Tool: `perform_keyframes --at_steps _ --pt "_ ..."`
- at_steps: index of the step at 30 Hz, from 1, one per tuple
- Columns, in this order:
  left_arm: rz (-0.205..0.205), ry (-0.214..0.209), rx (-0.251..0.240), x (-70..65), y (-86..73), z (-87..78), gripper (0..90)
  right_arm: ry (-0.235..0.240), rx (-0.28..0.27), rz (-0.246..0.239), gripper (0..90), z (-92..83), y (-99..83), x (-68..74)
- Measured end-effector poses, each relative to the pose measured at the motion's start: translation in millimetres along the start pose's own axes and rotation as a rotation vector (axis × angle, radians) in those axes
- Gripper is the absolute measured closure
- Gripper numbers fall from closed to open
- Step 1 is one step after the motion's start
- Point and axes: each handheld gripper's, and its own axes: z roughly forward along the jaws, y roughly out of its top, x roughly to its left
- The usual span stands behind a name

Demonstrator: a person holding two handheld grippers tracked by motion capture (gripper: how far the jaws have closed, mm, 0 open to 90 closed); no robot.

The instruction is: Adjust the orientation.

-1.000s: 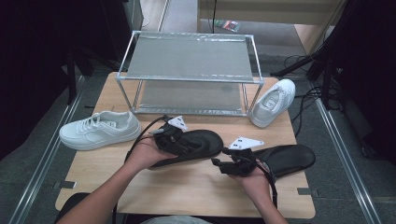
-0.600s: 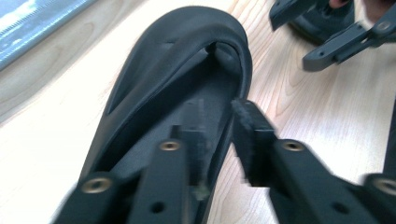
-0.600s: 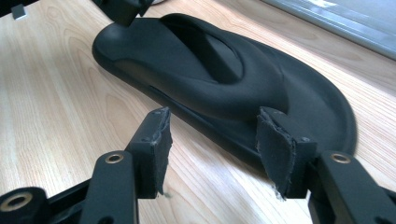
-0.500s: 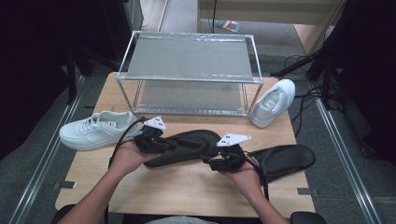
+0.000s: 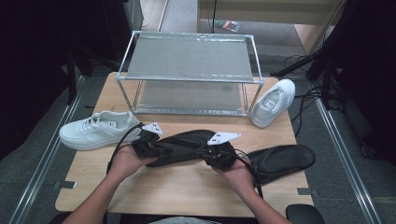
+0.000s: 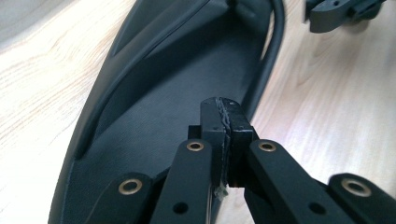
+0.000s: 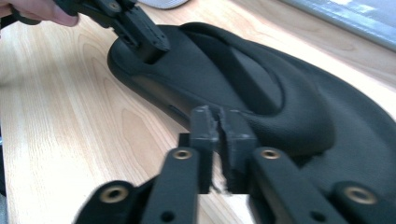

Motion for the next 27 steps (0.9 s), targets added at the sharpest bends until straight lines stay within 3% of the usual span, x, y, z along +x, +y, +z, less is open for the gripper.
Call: perform_keyframes --at_steps 6,11,27 --pt "0.012 0.001 0.022 0.1 1.3 7.9 90.0 0.023 0.034 0.003 90.0 12.1 1.1 4.2" --pt "0.031 0.003 0.043 -4.0 3.2 14.7 90.0 0.008 0.04 0.004 90.0 16.9 1.9 2.7" --pt "0.058 -0.029 0.041 -22.3 8.1 26.4 90.0 -0.02 0.038 0.056 90.0 10.7 3.6 -5.9"
